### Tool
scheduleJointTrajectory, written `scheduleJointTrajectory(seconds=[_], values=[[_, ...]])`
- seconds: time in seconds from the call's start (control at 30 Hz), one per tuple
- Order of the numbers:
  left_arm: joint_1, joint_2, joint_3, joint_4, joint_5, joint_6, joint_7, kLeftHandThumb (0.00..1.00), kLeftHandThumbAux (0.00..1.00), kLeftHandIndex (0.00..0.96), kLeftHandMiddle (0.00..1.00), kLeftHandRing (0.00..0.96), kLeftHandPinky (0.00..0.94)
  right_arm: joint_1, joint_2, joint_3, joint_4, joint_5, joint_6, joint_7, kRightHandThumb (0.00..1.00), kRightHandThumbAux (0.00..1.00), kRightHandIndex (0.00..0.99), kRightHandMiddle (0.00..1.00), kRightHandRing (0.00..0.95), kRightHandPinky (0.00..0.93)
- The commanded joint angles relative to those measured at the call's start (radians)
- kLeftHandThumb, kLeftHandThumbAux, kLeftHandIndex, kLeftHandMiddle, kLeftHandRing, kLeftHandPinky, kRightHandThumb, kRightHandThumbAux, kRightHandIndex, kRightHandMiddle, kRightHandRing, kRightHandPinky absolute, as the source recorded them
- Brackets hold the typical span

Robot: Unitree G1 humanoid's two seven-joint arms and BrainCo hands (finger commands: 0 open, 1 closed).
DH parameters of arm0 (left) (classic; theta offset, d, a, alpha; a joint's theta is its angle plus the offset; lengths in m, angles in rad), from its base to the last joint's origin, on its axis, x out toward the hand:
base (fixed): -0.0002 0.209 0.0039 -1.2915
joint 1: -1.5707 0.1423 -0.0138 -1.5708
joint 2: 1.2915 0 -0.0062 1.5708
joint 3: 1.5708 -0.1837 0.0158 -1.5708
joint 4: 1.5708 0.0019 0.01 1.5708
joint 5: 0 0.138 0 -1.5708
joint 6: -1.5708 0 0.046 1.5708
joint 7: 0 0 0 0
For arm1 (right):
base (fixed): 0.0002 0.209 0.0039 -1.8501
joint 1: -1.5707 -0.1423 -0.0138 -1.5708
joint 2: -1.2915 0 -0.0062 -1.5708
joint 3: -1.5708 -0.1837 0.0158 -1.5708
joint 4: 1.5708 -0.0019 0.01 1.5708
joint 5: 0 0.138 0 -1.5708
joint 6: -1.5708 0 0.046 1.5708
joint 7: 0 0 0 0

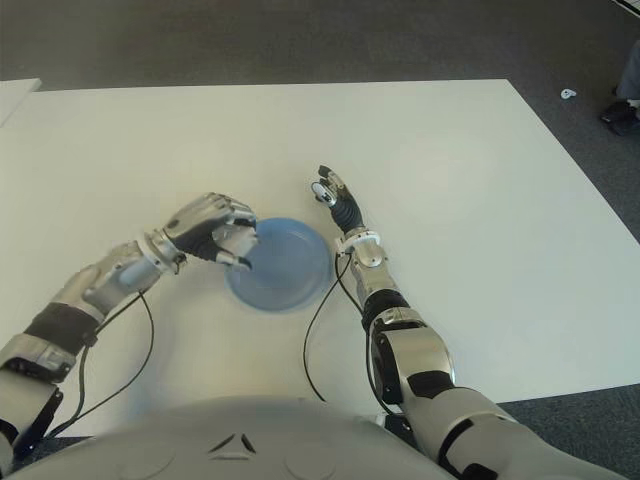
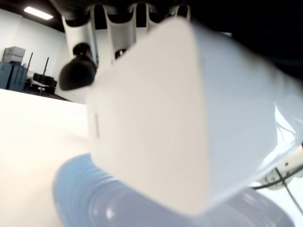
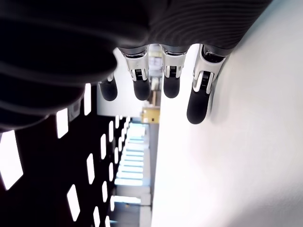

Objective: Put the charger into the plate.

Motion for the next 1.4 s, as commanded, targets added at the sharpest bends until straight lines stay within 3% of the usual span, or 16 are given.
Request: scheduleJointTrajectory(seconds=[0.03,0.57,1.07,1.4], values=[[-0.022,-0.009,0.035,0.095,-0.096,-0.015,-0.069,0.252,0.388,0.282,0.229,0.167,0.143,0.077,-0.016,-0.017,0.040,0.016,0.078,0.011,0.001,0.362,0.000,0.000,0.000,0.000],[0.002,-0.057,0.112,0.133,-0.232,-0.021,-0.160,0.263,0.419,0.279,0.257,0.230,0.230,0.082,-0.021,-0.034,0.027,0.025,0.090,0.022,0.000,0.369,0.000,0.000,0.000,0.000],[-0.001,-0.080,0.145,0.170,-0.209,-0.066,-0.142,0.270,0.432,0.253,0.249,0.222,0.213,0.086,-0.021,-0.016,0.020,-0.001,0.067,0.012,0.000,0.347,0.000,0.000,0.000,0.000],[-0.001,-0.104,0.165,0.169,-0.191,-0.082,-0.111,0.283,0.421,0.314,0.417,0.413,0.466,0.083,-0.010,-0.012,0.016,0.002,0.076,0.007,0.001,0.357,0.000,0.000,0.000,0.000]])
